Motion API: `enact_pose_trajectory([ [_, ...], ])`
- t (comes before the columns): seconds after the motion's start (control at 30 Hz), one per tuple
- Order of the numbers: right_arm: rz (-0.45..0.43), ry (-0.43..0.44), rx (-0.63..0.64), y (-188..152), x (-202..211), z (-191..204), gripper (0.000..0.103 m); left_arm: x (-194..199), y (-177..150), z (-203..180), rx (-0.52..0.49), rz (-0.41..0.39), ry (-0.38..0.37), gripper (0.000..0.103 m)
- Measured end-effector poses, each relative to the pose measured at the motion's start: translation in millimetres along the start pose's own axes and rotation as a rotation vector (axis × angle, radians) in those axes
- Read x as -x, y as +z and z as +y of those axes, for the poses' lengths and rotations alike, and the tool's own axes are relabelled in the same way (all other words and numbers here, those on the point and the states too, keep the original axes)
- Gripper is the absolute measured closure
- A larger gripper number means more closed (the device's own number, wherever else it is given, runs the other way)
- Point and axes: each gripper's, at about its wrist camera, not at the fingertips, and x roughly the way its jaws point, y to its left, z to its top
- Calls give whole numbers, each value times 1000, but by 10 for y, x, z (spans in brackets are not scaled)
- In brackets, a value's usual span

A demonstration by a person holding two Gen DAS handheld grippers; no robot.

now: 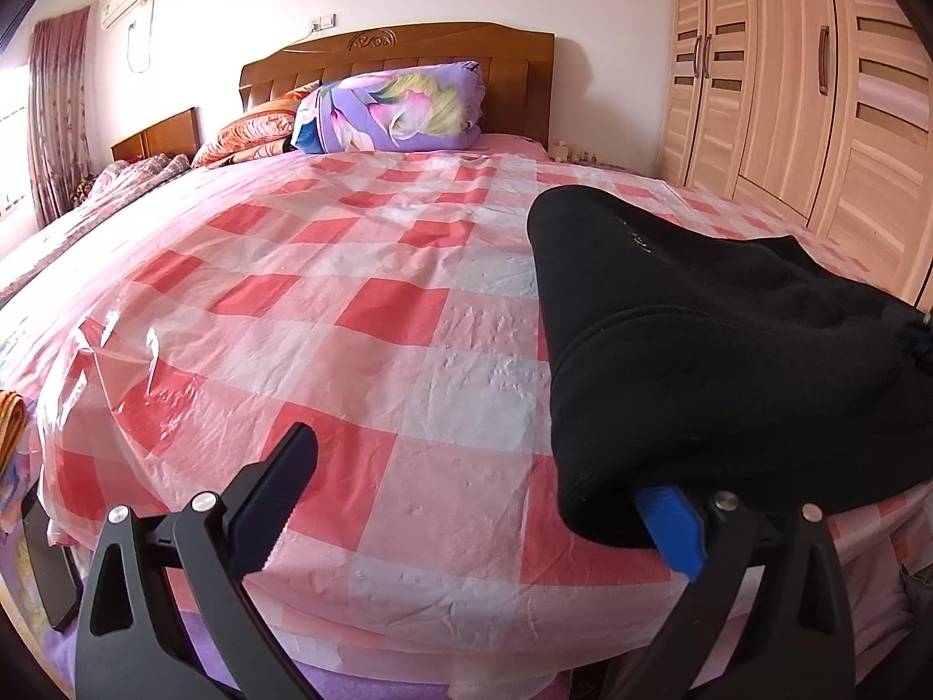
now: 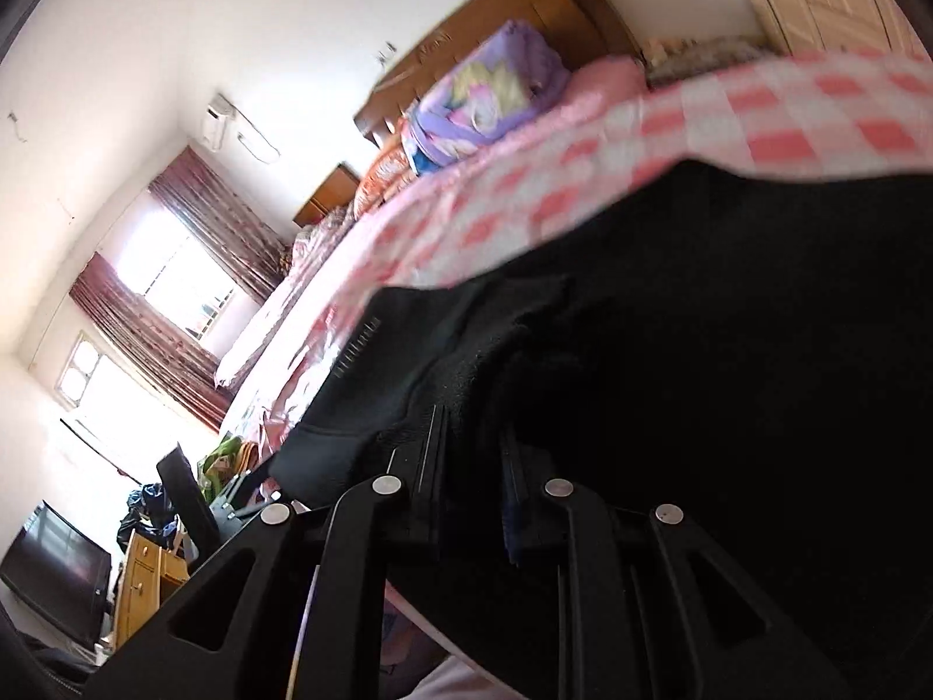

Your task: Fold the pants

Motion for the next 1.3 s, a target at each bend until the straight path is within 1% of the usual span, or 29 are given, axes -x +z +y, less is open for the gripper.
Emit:
enact_pose_trajectory([
  [0.1,-63,-27,27,50,190,100,85,65,8,-112,-43,-12,-1,1],
  [0.17,-105,-69,36,39,354,70,85,106,19,-222,-81,-20,-6,1],
  [0.23,-139,-131,33,2,526,-54,85,164,19,-397,-143,-36,0,1],
  [0.3,-130,-167,-19,-41,591,-265,85,196,19,-536,-201,-49,7,1],
  [0.37,-84,-167,-76,-144,521,-502,85,154,2,-640,-246,-41,31,1],
  [0.4,-73,-168,-86,-191,484,-548,85,122,-6,-657,-252,-34,48,1],
  [0.47,-64,-174,-83,-244,429,-558,85,27,-2,-616,-230,-1,73,1],
  [0.57,-74,-150,-78,-216,456,-513,85,-32,45,-361,-67,51,-22,1],
  [0.6,-76,-146,-68,-202,459,-496,85,-39,51,-314,-35,57,-45,1],
  [0.67,-80,-141,-56,-184,458,-460,85,-24,46,-262,16,41,-69,1],
  [0.7,-84,-140,-50,-162,466,-436,85,-10,37,-292,13,30,-62,2],
  [0.73,-88,-137,-47,-153,474,-427,85,16,39,-358,-18,18,-43,2],
  [0.8,-98,-132,-46,-109,498,-411,85,66,39,-535,-119,-12,10,2],
  [0.83,-101,-131,-45,-95,520,-401,85,86,48,-579,-141,-30,31,2],
  [0.87,-103,-129,-43,-83,535,-388,85,99,69,-573,-130,-42,33,2],
  [0.9,-108,-125,-39,-63,540,-361,85,98,90,-529,-99,-39,17,1],
  [0.97,-111,-115,-22,-36,540,-291,85,55,109,-370,-2,-14,-22,1],
  [1.03,-107,-106,13,-26,504,-174,85,9,65,-235,58,6,-30,1],
  [1.13,-88,-127,55,-66,412,-117,85,-27,-21,-153,100,27,-42,1],
  [1.23,-38,-154,19,-182,293,-308,85,-63,-99,-140,109,36,-44,1],
  [1.3,-15,-160,-13,-259,265,-430,85,-76,-129,-121,128,34,-60,1],
])
